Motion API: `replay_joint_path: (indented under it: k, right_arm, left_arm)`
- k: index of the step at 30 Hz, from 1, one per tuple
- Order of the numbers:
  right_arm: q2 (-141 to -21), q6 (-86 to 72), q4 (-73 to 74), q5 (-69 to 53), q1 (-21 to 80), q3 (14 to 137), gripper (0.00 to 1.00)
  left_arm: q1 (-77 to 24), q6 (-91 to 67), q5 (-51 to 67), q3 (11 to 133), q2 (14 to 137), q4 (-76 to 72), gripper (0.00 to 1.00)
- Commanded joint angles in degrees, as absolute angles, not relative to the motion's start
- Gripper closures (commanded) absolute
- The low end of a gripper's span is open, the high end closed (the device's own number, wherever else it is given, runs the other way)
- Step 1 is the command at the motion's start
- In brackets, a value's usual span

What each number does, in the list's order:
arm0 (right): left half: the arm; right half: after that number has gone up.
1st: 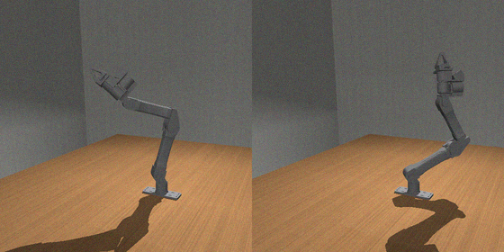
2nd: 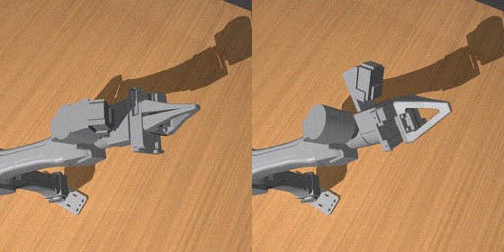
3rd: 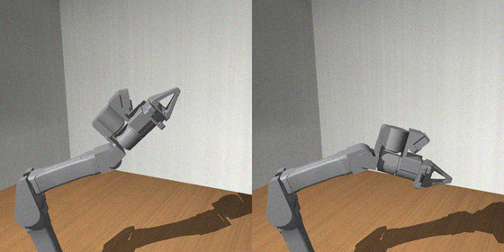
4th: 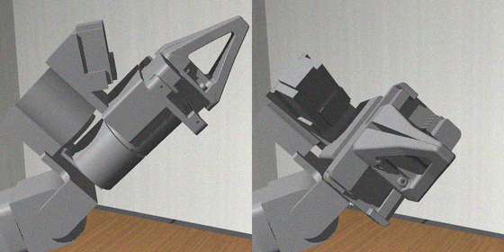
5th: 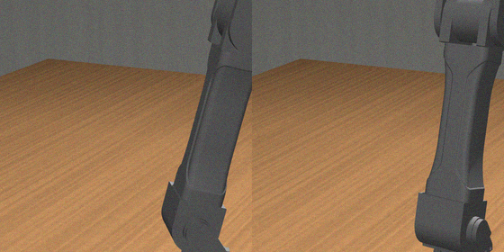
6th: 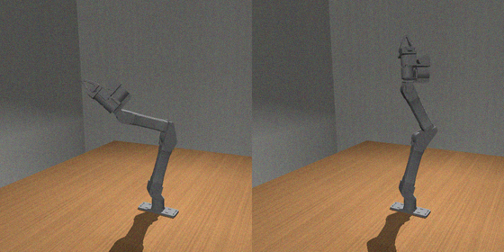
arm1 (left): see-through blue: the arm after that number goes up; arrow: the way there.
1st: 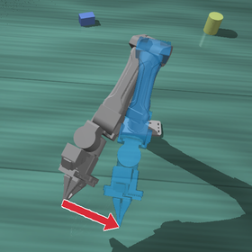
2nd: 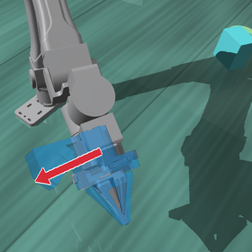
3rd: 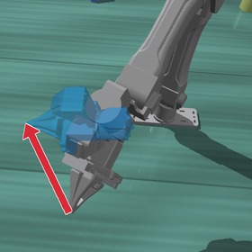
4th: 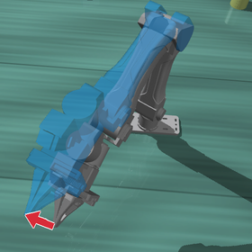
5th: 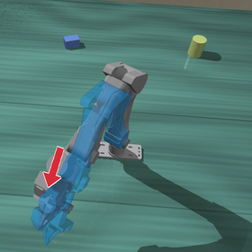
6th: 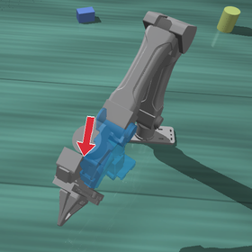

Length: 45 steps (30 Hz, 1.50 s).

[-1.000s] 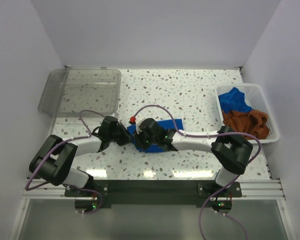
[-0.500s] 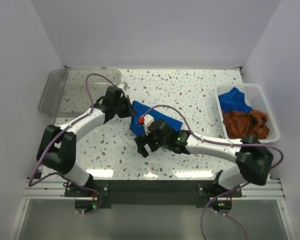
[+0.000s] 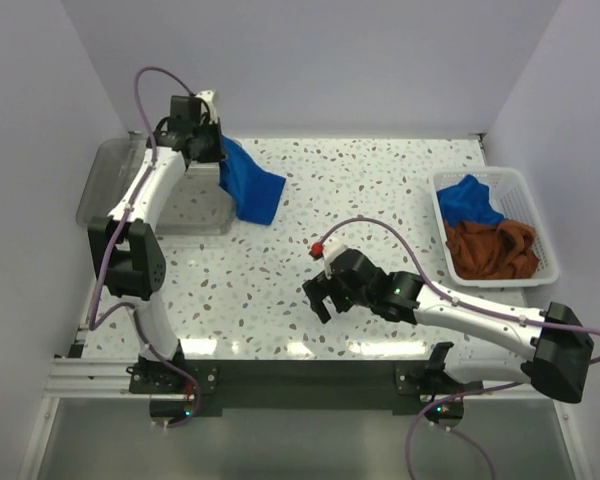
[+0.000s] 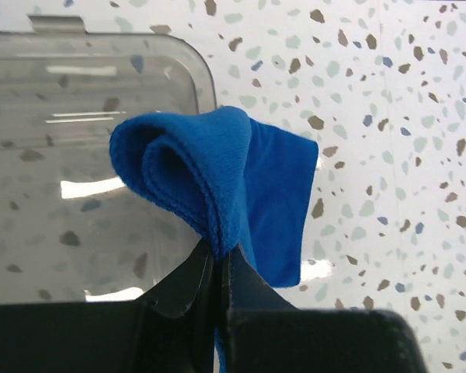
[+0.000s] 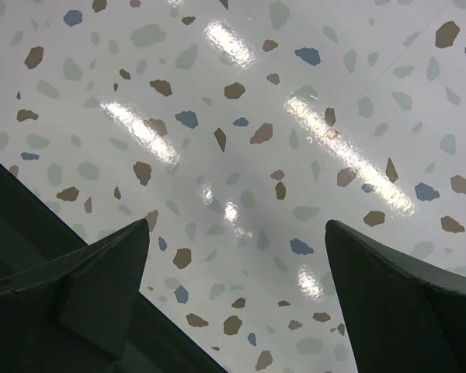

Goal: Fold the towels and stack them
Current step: Neatly place the folded towel into the bin

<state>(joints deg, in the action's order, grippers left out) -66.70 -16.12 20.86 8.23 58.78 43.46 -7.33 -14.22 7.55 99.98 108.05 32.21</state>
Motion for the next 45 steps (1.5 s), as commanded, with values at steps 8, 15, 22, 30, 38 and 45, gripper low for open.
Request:
replay_joint_path:
  k: [8, 15, 22, 30, 38, 45]
  right_arm:
    - [-70.2, -14.3, 23.8, 12.5, 58.2, 46.8, 0.01]
    - [-75.0, -11.6, 26.2, 10.9, 57.6, 51.3, 0.01]
    - [-79.1, -11.2, 26.6, 9.4, 57.4, 54.8, 0.01]
    - [-80.5, -11.1, 29.1, 9.9, 57.4, 55.9, 0.01]
    - [-82.0, -10.5, 30.5, 10.4, 57.4, 57.5, 0.01]
    - [-82.7, -10.6, 30.8, 11.2, 57.4, 58.0, 0.01]
  left_arm:
    - [0.0, 1.7, 0.9, 112.7, 115.1, 48.2, 1.00]
    - [6.1, 7.5, -4.1, 113.3, 117.1, 50.2, 1.00]
    - [8.5, 10.9, -9.1, 113.9, 120.1, 48.3, 1.00]
    - [9.7, 12.7, -11.0, 112.2, 123.7, 43.7, 1.00]
    - [10.0, 13.9, -15.3, 110.4, 126.6, 40.9, 1.00]
    - [11.2, 14.3, -21.5, 110.5, 129.1, 39.2, 1.00]
